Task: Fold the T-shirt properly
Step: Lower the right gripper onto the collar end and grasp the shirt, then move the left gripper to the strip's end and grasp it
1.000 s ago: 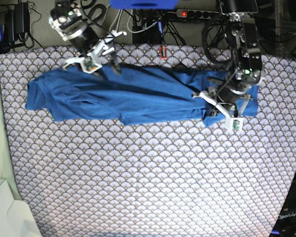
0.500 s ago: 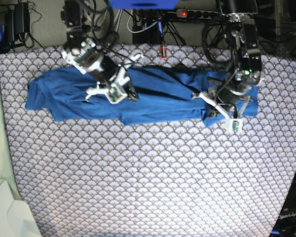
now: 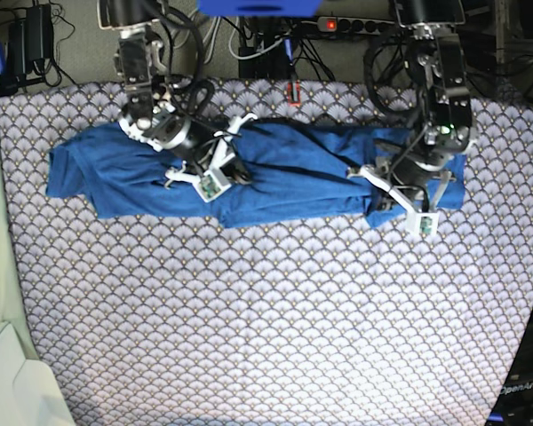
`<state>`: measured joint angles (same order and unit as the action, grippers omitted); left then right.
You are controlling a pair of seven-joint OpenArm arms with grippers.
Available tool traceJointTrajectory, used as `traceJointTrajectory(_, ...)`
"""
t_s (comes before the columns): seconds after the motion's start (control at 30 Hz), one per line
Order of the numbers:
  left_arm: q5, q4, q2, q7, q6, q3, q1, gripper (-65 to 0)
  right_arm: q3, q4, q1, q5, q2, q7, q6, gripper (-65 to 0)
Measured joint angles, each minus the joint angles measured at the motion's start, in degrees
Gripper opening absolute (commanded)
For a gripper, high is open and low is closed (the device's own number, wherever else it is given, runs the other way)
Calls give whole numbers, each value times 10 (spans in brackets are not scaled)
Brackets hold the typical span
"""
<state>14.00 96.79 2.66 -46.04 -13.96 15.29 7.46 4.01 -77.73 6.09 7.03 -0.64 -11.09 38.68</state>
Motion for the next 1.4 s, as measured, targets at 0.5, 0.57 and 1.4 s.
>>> traceJointTrajectory(0.5,0,0,0,-3,0,0,-2,-645,0,1,0,-4,7,2,1,-650)
traceJointTrajectory(0.57,0,0,0,-4,-2,0,-2,-645,0,1,0,-4,7,2,1,-650)
traceJointTrajectory(1.4,0,-143,-28,0,0,2,-79,-388,2,0,0,-4,10,2,1,-650)
